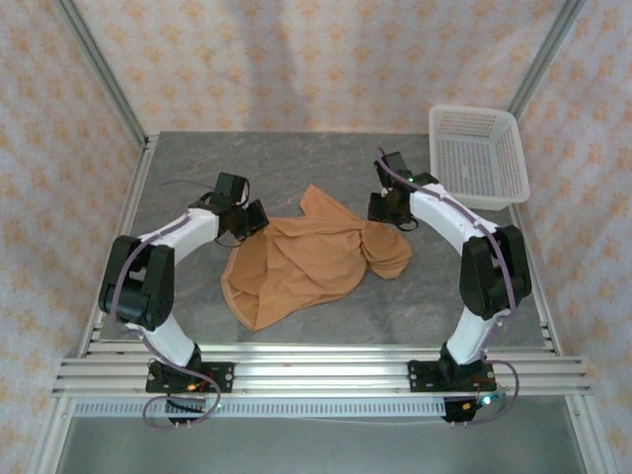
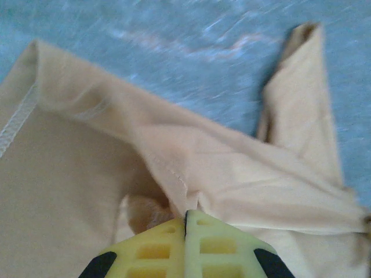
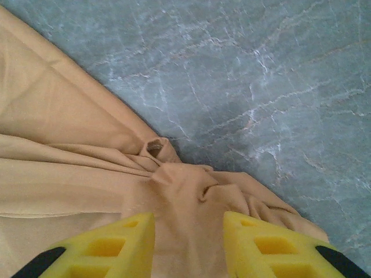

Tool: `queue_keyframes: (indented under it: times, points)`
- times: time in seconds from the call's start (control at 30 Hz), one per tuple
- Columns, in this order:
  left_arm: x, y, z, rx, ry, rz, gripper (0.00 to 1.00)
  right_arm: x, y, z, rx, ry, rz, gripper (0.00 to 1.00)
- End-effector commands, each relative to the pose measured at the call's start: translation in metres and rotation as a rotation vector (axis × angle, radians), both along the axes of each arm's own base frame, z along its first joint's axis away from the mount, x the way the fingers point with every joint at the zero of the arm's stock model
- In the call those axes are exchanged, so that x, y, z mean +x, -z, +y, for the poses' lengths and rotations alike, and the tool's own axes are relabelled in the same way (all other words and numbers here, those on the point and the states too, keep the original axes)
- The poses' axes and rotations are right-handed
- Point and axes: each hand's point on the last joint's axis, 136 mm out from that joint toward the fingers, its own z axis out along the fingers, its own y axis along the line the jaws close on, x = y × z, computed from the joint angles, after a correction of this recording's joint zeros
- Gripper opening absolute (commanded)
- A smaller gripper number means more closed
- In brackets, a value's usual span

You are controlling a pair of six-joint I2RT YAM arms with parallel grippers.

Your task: Fold the inside-out t-shirt

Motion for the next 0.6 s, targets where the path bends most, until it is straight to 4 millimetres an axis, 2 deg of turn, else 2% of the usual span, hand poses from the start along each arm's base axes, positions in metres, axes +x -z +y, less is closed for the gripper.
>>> queue_keyframes:
  times: [0.0,0.1,0.13,0.23,0.27,0.4,0.5,0.57]
  points:
    - [0.008,-0.064,0.008,-0.043,-0.032,-0.090,0.00,-0.010,0.010,-0.011,-0.040,0.013,0.035,0.36]
    - [0.009,-0.095,0.014,-0.063,-0.051,-0.142,0.00,-0.004,0.025,-0.004,-0.016,0.010,0.055,0.36]
    - [0.010,-0.104,0.017,-0.071,-0.057,-0.158,0.00,-0.001,0.029,-0.002,-0.011,0.007,0.056,0.33]
    - [0.010,-0.125,0.025,-0.086,-0.081,-0.191,0.00,0.010,0.027,-0.002,-0.029,-0.004,0.036,0.01]
    - [0.011,-0.132,0.028,-0.093,-0.088,-0.201,0.00,0.015,0.018,-0.005,-0.045,-0.004,0.016,0.00]
    - [0.015,-0.161,0.041,-0.121,-0.114,-0.237,0.00,0.033,-0.043,-0.018,-0.068,0.007,-0.112,0.00]
    - [0.013,-0.190,0.051,-0.108,-0.125,-0.283,0.00,0.038,-0.106,-0.030,-0.074,0.042,-0.247,0.00]
    - [0.011,-0.212,0.057,-0.098,-0.137,-0.323,0.00,0.034,-0.151,-0.033,-0.040,0.065,-0.352,0.00]
